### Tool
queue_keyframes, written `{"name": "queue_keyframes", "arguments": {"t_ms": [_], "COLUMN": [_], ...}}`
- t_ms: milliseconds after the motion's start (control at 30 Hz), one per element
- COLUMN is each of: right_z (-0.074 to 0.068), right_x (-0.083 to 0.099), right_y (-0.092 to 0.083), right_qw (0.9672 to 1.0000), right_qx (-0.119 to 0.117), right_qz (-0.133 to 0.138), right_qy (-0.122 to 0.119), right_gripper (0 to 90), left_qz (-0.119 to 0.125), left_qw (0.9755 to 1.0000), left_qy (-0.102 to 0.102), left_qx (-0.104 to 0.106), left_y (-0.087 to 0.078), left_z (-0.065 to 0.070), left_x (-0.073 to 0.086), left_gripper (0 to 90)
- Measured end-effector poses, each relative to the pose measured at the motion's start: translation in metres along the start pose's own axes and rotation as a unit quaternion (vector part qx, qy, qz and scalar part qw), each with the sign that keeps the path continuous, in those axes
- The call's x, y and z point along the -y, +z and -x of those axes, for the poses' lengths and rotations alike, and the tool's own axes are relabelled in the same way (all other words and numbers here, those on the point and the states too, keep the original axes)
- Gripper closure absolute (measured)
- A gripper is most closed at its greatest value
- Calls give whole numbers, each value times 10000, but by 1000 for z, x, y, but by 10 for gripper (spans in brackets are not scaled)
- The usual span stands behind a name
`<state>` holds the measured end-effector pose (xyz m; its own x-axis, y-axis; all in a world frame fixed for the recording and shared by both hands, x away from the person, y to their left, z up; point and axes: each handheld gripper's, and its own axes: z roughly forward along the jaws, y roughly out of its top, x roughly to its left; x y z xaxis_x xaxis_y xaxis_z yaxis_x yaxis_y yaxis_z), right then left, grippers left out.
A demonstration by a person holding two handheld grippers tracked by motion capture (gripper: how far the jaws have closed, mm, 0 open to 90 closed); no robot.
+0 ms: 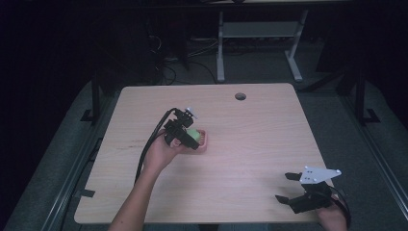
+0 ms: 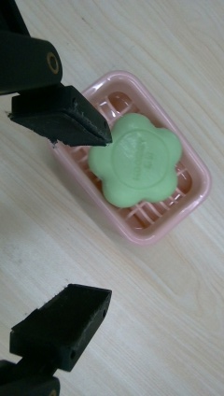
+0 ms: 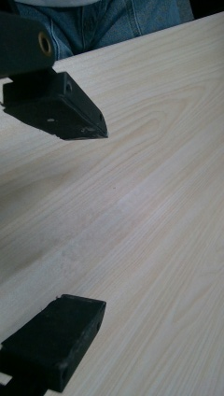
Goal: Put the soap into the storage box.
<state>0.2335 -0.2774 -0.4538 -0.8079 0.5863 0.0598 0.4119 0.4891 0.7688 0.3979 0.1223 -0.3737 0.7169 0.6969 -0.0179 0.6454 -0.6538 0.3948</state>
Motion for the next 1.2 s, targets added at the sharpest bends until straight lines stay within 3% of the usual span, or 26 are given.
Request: {"name": "queue_keyframes", "arguments": {"t_ms": [567, 1200], "right_z": [1, 5], "right_x": [2, 5], "right_y": [0, -3], "right_qw": [10000, 9998], "right_qx": [49, 133], "right_qz": [-6, -4], "right_qy": [54, 144], "right_gripper": [138, 138], "left_qz": [131, 226], "left_qw": [9999, 9996], "left_qy": [40, 162], "left_qx": [-97, -31], "left_y": [-11, -14], "left_z": [6, 14], "left_x": [24, 50], "left_gripper": [203, 208]}}
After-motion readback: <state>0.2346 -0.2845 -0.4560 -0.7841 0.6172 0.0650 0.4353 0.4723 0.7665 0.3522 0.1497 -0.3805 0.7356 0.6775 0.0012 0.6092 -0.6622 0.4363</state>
